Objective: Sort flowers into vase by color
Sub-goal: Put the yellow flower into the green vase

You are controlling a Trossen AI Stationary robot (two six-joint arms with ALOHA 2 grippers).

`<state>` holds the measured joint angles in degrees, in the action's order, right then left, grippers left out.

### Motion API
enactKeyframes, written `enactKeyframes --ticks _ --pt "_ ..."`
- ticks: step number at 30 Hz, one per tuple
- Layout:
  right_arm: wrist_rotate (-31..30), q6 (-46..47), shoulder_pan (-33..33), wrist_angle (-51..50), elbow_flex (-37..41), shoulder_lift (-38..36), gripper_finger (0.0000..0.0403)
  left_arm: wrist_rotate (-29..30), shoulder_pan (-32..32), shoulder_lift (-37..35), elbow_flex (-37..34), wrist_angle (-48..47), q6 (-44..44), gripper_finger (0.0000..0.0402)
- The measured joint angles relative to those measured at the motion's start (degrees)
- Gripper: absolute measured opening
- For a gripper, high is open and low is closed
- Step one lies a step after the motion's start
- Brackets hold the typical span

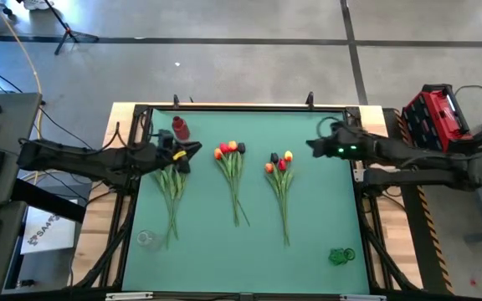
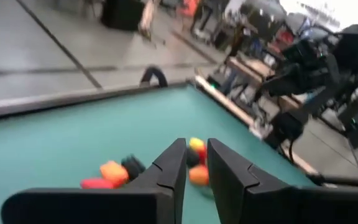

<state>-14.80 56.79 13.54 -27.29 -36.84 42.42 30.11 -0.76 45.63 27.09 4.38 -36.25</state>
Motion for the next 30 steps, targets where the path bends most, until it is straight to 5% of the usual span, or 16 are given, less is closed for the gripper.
enactKeyframes --ticks 5,13,30 --pt "5.8 2.4 3.1 -3.0 0.0 8.9 0.0057 -9.0 2.1 0.5 0.0 -2.3 -2.7 0.0087" --pt "12.4 3.8 4.1 0.7 0.0 19.5 0.0129 -10.6 2.3 0.5 0.0 -9.5 -2.7 0.0119" --pt "13.6 4.7 4.1 6.3 0.0 35.0 0.0133 -11.1 2.3 0.8 0.0 -16.6 -5.2 0.012"
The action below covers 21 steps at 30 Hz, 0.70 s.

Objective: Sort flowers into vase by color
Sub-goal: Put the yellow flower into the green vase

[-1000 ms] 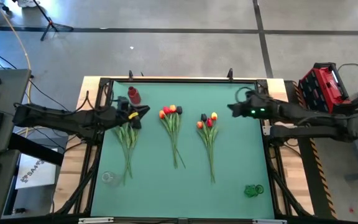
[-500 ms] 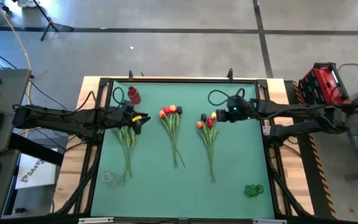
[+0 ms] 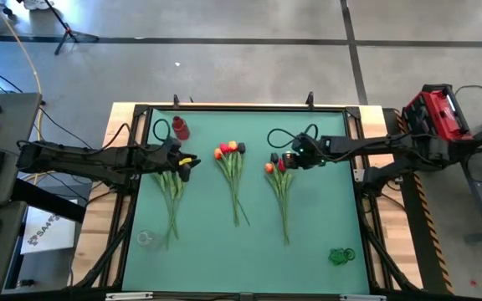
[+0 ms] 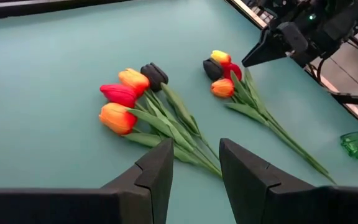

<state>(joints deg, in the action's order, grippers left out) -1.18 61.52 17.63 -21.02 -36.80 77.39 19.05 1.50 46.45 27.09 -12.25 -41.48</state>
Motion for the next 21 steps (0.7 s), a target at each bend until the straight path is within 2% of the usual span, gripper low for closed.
enactKeyframes --ticks 3,11,21 --pt "-0.2 0.2 0.5 0.5 0.0 1.2 0.0133 0.0 0.0 0.5 0.0 -0.2 0.0 0.012" --pt "4.2 -1.0 1.6 3.3 0.0 7.6 0.0133 0.8 0.0 3.2 0.0 -0.4 0.1 0.012" --pt "4.4 -2.6 3.7 4.5 0.0 8.1 0.0125 0.6 0.0 6.3 0.0 -0.4 1.1 0.012"
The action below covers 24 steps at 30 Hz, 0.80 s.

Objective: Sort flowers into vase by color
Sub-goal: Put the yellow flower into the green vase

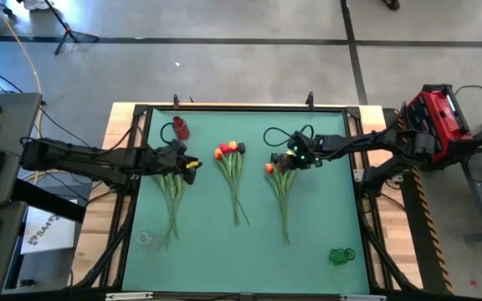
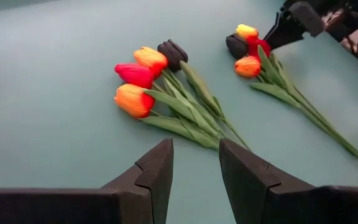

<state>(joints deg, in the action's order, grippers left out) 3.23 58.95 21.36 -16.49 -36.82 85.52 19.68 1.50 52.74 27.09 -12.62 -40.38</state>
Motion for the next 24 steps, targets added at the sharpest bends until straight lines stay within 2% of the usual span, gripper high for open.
enactKeyframes --ticks 10,17,21,24 --pt "1.3 -6.1 2.9 1.3 0.0 0.1 0.0008 0.0 1.2 2.2 0.0 0.1 0.1 0.012" --pt "1.8 -6.5 2.9 1.7 0.1 -0.9 0.0003 -0.5 2.4 2.3 0.0 0.1 0.1 0.012" --pt "0.5 -4.5 1.9 3.4 0.1 -5.5 0.0002 -2.3 2.7 2.3 0.0 0.1 0.2 0.012" --pt "-3.7 -2.1 1.0 3.2 0.1 -10.9 0.0002 -3.2 2.7 2.3 0.0 0.0 2.1 0.012"
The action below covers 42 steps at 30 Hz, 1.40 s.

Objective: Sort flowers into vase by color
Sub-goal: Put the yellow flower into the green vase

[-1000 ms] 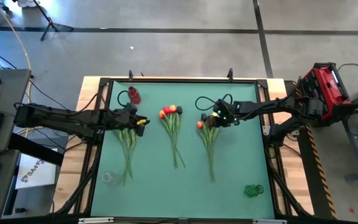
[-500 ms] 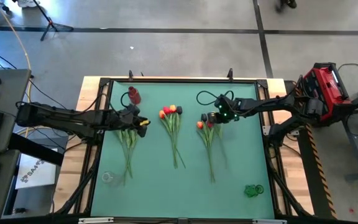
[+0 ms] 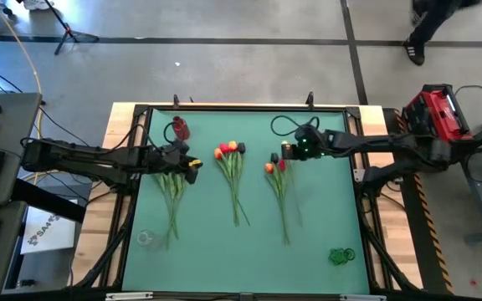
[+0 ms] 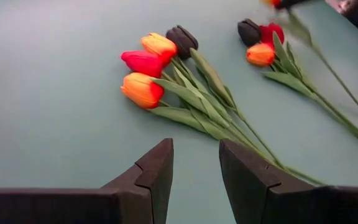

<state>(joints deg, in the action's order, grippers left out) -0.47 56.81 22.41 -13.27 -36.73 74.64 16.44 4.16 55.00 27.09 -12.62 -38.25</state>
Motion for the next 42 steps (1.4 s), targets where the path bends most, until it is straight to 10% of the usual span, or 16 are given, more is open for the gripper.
enactKeyframes --ticks 19,31,42 --pt "-2.9 -11.9 -17.6 1.3 -0.1 -35.0 0.0 -2.3 -0.1 -0.1 0.0 10.2 -0.2 0.0119" --pt "-2.9 -30.5 -33.9 -14.0 -19.6 -37.8 0.0 -1.3 -4.2 0.9 0.6 21.2 -5.2 0.0119" --pt "-7.0 -34.7 -49.8 -22.8 -28.6 -38.0 0.0 11.3 -14.0 14.1 18.7 21.1 1.9 0.0119"
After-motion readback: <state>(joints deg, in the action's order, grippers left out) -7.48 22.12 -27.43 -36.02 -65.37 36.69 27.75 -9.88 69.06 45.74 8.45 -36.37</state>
